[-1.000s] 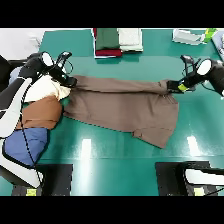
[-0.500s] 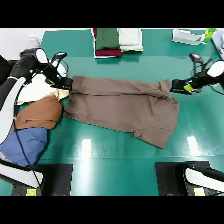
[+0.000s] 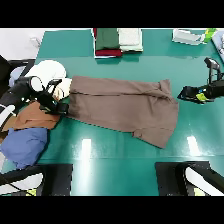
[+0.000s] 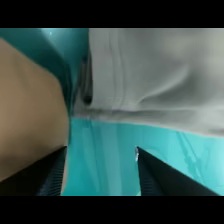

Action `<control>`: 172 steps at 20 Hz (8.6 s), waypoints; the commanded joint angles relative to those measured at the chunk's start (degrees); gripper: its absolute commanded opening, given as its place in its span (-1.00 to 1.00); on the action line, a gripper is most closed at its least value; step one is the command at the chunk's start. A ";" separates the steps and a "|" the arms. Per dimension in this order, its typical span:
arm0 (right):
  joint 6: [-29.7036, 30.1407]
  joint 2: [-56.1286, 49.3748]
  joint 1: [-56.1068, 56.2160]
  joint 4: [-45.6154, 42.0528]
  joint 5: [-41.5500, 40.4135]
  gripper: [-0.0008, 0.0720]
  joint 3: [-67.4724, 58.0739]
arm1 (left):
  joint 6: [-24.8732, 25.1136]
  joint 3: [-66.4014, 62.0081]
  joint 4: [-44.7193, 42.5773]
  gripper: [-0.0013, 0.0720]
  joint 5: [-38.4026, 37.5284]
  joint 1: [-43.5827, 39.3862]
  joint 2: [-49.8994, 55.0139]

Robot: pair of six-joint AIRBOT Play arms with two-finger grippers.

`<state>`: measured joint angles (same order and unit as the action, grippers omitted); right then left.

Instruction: Fold the shirts.

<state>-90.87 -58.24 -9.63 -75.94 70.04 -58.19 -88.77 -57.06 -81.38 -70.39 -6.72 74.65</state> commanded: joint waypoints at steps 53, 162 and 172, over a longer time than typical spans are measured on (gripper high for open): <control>-5.18 25.16 5.31 -15.54 21.62 -0.95 17.79 | 4.76 10.78 5.66 -0.90 -17.59 0.04 -26.34; -6.73 -30.91 46.99 0.87 -6.47 -0.03 -35.93 | 3.72 -34.75 -0.37 -0.90 -7.72 -2.21 -6.34; -8.63 -26.88 28.24 5.09 -0.96 0.74 -16.70 | 3.74 -34.73 0.83 -0.90 -0.28 -11.74 -6.16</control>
<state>-99.04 -84.20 21.52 -75.29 69.04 -78.28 -85.01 -91.81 -80.60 -72.77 -15.59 68.38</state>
